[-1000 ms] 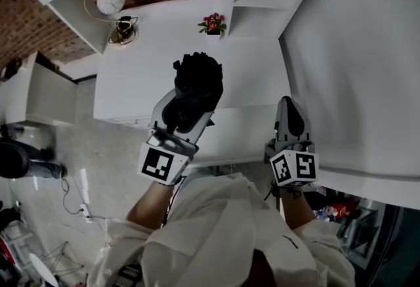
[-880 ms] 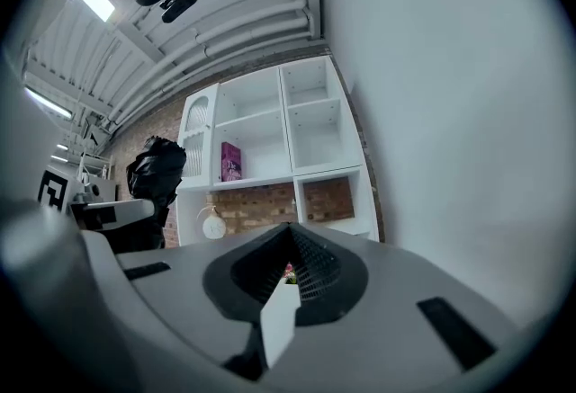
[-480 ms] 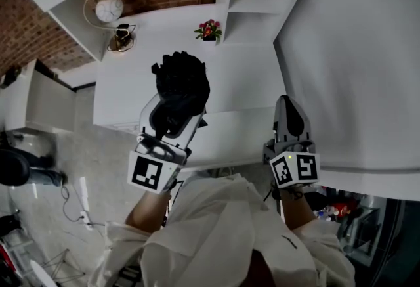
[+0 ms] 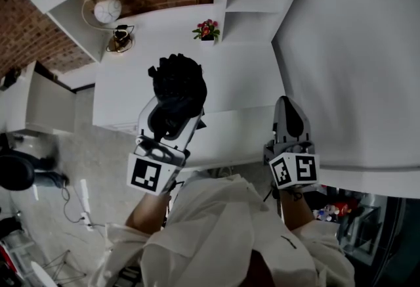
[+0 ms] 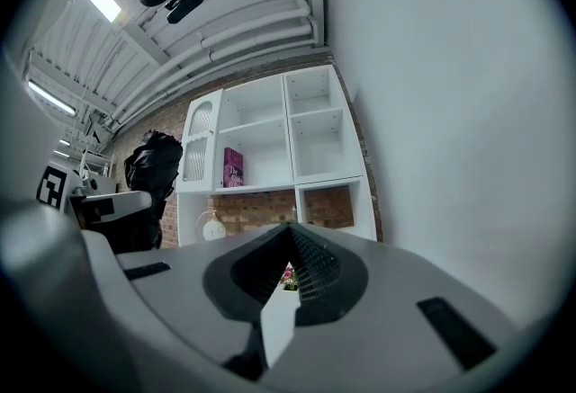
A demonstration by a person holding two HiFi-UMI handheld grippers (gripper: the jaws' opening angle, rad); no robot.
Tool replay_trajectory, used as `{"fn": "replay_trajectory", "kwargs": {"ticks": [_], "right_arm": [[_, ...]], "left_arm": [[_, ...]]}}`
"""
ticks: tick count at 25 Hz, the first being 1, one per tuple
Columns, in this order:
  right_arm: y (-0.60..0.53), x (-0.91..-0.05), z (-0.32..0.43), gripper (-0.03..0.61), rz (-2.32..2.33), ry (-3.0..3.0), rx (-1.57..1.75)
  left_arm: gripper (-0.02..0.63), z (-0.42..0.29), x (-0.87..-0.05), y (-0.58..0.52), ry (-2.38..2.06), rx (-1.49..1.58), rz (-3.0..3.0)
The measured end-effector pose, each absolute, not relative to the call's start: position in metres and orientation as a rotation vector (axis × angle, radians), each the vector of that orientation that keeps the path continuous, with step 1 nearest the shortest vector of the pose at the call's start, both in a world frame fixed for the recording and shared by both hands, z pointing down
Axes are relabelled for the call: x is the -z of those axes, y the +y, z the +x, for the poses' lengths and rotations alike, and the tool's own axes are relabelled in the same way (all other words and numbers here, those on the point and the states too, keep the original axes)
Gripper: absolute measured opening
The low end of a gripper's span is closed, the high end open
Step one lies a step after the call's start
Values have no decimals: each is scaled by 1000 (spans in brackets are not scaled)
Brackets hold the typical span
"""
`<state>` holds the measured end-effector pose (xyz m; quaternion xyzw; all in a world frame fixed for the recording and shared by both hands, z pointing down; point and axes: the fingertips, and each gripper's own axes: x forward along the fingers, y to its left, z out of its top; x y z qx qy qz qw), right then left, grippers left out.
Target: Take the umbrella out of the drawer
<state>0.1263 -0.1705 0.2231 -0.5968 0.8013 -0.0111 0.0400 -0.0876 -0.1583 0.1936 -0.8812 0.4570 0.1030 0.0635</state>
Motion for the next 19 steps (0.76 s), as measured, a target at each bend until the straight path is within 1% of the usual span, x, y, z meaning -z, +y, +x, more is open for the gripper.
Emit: {"fn": "replay_trajectory", "kwargs": {"ticks": [19], "right_arm": [[-172, -222, 122, 17, -1818, 2471, 27]], "left_arm": [[270, -87, -193, -159, 1381, -308, -2658]]}}
